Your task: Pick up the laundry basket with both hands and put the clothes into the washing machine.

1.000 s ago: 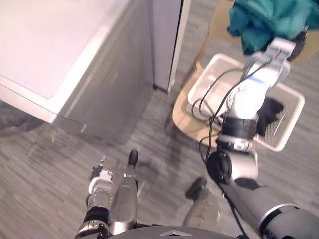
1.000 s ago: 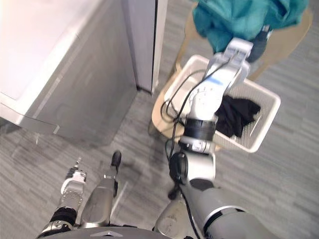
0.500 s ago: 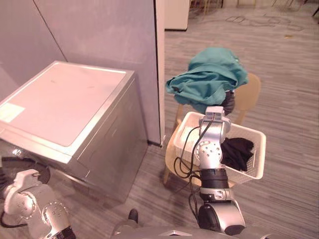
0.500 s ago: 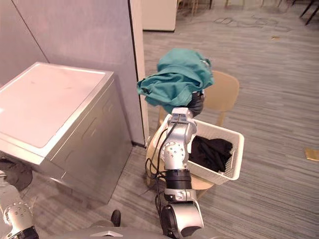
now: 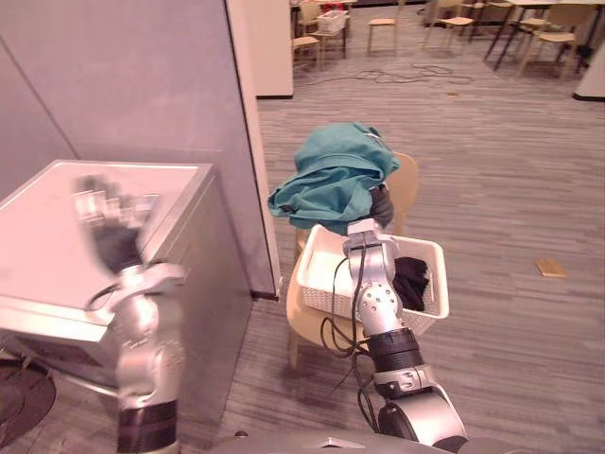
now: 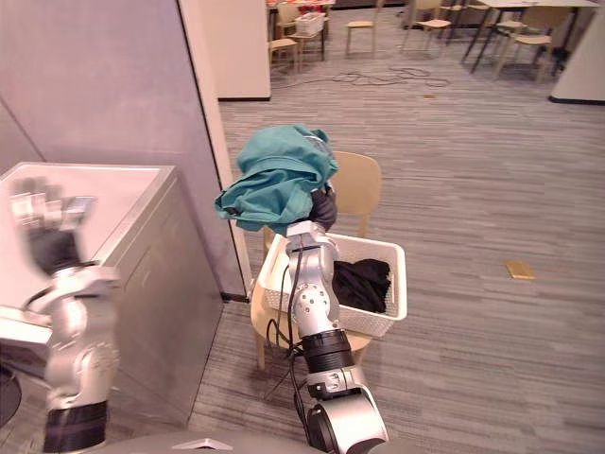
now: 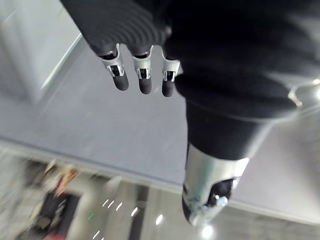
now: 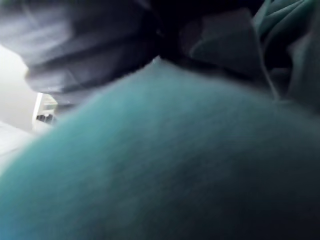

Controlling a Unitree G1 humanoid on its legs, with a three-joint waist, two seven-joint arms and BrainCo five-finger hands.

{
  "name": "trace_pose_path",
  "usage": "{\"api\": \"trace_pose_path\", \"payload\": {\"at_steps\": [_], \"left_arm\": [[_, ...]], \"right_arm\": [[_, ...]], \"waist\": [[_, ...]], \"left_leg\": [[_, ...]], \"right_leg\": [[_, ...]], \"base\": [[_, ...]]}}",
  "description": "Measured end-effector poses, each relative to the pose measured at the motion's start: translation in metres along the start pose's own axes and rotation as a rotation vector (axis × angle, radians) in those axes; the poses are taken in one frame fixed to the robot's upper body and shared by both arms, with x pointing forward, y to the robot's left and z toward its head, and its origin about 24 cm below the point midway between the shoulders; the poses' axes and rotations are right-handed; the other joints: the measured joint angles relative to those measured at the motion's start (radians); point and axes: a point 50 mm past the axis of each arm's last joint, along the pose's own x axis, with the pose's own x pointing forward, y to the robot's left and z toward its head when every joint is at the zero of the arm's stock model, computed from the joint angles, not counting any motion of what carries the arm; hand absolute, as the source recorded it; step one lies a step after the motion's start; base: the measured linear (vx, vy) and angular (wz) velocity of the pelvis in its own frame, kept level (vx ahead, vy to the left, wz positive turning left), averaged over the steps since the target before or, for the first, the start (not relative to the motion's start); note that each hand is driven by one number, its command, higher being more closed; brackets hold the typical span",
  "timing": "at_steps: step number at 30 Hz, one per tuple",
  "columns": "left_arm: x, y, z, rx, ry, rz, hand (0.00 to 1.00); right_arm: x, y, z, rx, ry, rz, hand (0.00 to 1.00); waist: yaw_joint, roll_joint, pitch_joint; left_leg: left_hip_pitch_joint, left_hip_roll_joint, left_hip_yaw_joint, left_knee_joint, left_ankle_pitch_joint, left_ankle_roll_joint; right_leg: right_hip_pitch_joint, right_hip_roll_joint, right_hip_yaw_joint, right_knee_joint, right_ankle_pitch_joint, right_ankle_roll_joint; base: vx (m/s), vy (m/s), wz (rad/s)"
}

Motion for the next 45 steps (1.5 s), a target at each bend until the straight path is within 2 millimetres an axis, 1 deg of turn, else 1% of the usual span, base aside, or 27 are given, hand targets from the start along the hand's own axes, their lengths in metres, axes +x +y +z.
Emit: {"api": "trace_pose_path", "payload": {"at_steps": [1, 3, 4, 5, 6, 7, 8, 9, 11, 13, 17, 21, 22, 26, 28, 30, 32, 36, 40, 42, 45], "left_arm": [[0.000, -0.007, -0.009, -0.003, 0.043, -0.036, 0.00], [0.001, -0.032, -0.042, 0.022, 0.195, -0.162, 0.00], [0.002, -0.037, -0.047, 0.027, 0.223, -0.188, 0.00], [0.003, -0.049, -0.056, 0.048, 0.265, -0.250, 0.00], [0.005, -0.055, -0.060, 0.058, 0.280, -0.277, 0.00], [0.008, -0.066, -0.066, 0.079, 0.308, -0.331, 0.00], [0.013, -0.077, -0.066, 0.096, 0.312, -0.372, 0.00], [0.015, -0.082, -0.065, 0.101, 0.306, -0.389, 0.00], [0.023, -0.098, -0.060, 0.102, 0.287, -0.439, 0.00], [0.026, -0.107, -0.056, 0.085, 0.280, -0.456, 0.00], [0.027, -0.116, -0.053, 0.067, 0.274, -0.479, 0.00], [0.030, -0.126, -0.053, 0.054, 0.288, -0.488, 0.00], [0.031, -0.128, -0.052, 0.039, 0.290, -0.492, 1.00], [0.028, -0.140, -0.049, 0.039, 0.282, -0.539, 1.00], [0.027, -0.147, -0.048, 0.012, 0.291, -0.561, 1.00], [0.025, -0.150, -0.049, -0.003, 0.299, -0.571, 1.00], [0.024, -0.151, -0.051, 0.007, 0.305, -0.576, 1.00], [0.025, -0.152, -0.053, 0.031, 0.313, -0.584, 1.00], [0.024, -0.153, -0.056, 0.041, 0.324, -0.591, 1.00], [0.024, -0.153, -0.057, 0.043, 0.327, -0.589, 1.00], [0.023, -0.152, -0.059, 0.048, 0.332, -0.588, 1.00]], "right_arm": [[0.000, 0.001, -0.001, -0.001, 0.005, 0.004, 1.00], [-0.001, 0.006, -0.006, -0.014, 0.030, 0.028, 1.00], [-0.002, 0.006, -0.007, -0.017, 0.034, 0.032, 1.00], [-0.002, 0.007, -0.009, -0.021, 0.042, 0.038, 1.00], [-0.003, 0.008, -0.010, -0.025, 0.048, 0.041, 1.00], [-0.003, 0.009, -0.012, -0.029, 0.056, 0.047, 1.00], [-0.004, 0.012, -0.014, -0.029, 0.065, 0.057, 1.00], [-0.004, 0.014, -0.015, -0.030, 0.070, 0.066, 1.00], [-0.002, 0.019, -0.016, -0.032, 0.071, 0.083, 1.00], [-0.001, 0.023, -0.013, -0.030, 0.060, 0.102, 1.00], [-0.002, 0.030, -0.008, -0.019, 0.040, 0.133, 1.00], [-0.002, 0.030, -0.007, -0.005, 0.029, 0.132, 1.00], [-0.002, 0.032, -0.006, 0.000, 0.024, 0.137, 1.00], [-0.003, 0.032, 0.003, 0.002, -0.005, 0.152, 1.00], [-0.004, 0.031, 0.007, 0.016, -0.018, 0.154, 1.00], [-0.007, 0.030, 0.012, 0.018, -0.034, 0.157, 1.00], [-0.009, 0.026, 0.013, 0.013, -0.037, 0.152, 1.00], [-0.011, 0.022, 0.014, 0.013, -0.046, 0.137, 1.00], [-0.011, 0.017, 0.016, -0.008, -0.046, 0.131, 1.00], [-0.011, 0.016, 0.016, -0.010, -0.043, 0.127, 1.00], [-0.011, 0.015, 0.015, -0.014, -0.039, 0.122, 1.00]], "waist": [[-0.006, 0.000, 0.000], [-0.027, 0.002, -0.001], [-0.033, 0.003, -0.002], [-0.041, 0.004, -0.002], [-0.050, 0.005, -0.002], [-0.062, 0.005, -0.003], [-0.067, 0.006, -0.003], [-0.073, 0.007, -0.003], [-0.089, 0.009, -0.005], [-0.097, 0.009, -0.005], [-0.098, 0.009, -0.005], [-0.103, 0.012, -0.008], [-0.107, 0.015, -0.010], [-0.115, 0.020, -0.015], [-0.125, 0.023, -0.018], [-0.125, 0.027, -0.024], [-0.125, 0.033, -0.028], [-0.125, 0.032, -0.029], [-0.126, 0.028, -0.031], [-0.126, 0.020, -0.036], [-0.126, 0.000, -0.049]], "left_leg": [[0.000, 0.002, 0.006, 0.000, -0.001, -0.002], [0.000, 0.006, 0.038, 0.000, -0.006, -0.008], [0.000, 0.008, 0.046, 0.000, -0.006, -0.011], [0.000, 0.011, 0.060, 0.002, -0.004, -0.015], [-0.001, 0.013, 0.064, 0.004, -0.004, -0.014], [0.002, 0.017, 0.073, 0.006, -0.003, -0.013], [0.005, 0.019, 0.086, 0.006, -0.004, -0.014], [0.003, 0.019, 0.091, 0.006, -0.004, -0.015], [0.000, 0.017, 0.107, 0.006, -0.004, -0.015], [0.003, 0.017, 0.109, 0.006, -0.006, -0.014], [0.003, 0.017, 0.112, 0.006, -0.008, -0.013], [0.001, 0.017, 0.117, 0.006, -0.011, -0.014], [-0.001, 0.017, 0.123, 0.006, -0.011, -0.014], [-0.005, 0.017, 0.135, 0.006, -0.011, -0.014], [-0.005, 0.017, 0.137, 0.006, -0.010, -0.014], [-0.005, 0.017, 0.137, 0.006, -0.011, -0.014], [-0.005, 0.017, 0.137, 0.006, -0.011, -0.014], [-0.005, 0.018, 0.138, 0.006, -0.011, -0.014], [-0.007, 0.018, 0.135, 0.006, -0.011, -0.015], [-0.008, 0.018, 0.134, 0.006, -0.011, -0.015], [-0.011, 0.018, 0.134, 0.006, -0.011, -0.015]], "right_leg": [[-0.005, 0.004, 0.011, -0.004, 0.002, -0.003], [-0.027, 0.015, 0.041, -0.021, 0.021, -0.009], [-0.033, 0.018, 0.050, -0.023, 0.025, -0.009], [-0.047, 0.024, 0.067, -0.026, 0.033, -0.012], [-0.047, 0.026, 0.070, -0.030, 0.036, -0.014], [-0.048, 0.032, 0.078, -0.038, 0.046, -0.015], [-0.060, 0.037, 0.094, -0.039, 0.049, -0.016], [-0.066, 0.037, 0.101, -0.039, 0.052, -0.014], [-0.080, 0.039, 0.116, -0.039, 0.062, -0.009], [-0.078, 0.039, 0.117, -0.039, 0.061, -0.009], [-0.078, 0.039, 0.118, -0.039, 0.060, -0.008], [-0.083, 0.038, 0.119, -0.038, 0.053, -0.015], [-0.090, 0.038, 0.122, -0.036, 0.053, -0.015], [-0.104, 0.038, 0.129, -0.030, 0.054, -0.016], [-0.109, 0.038, 0.131, -0.024, 0.056, -0.011], [-0.109, 0.038, 0.130, -0.023, 0.055, -0.010], [-0.110, 0.038, 0.130, -0.022, 0.055, -0.010], [-0.110, 0.038, 0.130, -0.021, 0.054, -0.010], [-0.109, 0.036, 0.130, -0.021, 0.053, -0.010], [-0.110, 0.036, 0.130, -0.022, 0.054, -0.010], [-0.110, 0.036, 0.130, -0.027, 0.056, -0.012]], "base": [[-0.03, -0.014, -0.40], [-0.03, -0.017, -0.42], [-0.01, -0.021, -0.44], [0.00, -0.023, -0.29], [0.02, -0.026, -0.29], [0.03, -0.026, -0.27], [0.03, -0.026, -0.31], [0.01, -0.022, -0.32], [0.01, -0.017, -0.17], [0.00, -0.009, -0.03], [-0.02, -0.009, 0.00], [-0.06, -0.022, -0.03], [-0.04, -0.014, -0.08], [-0.02, -0.014, -0.08], [-0.01, -0.011, -0.03], [0.00, 0.000, 0.00], [0.00, 0.000, 0.00], [-0.01, -0.005, 0.00], [-0.01, -0.003, 0.01], [0.00, 0.000, 0.00], [0.00, 0.000, 0.00]]}}
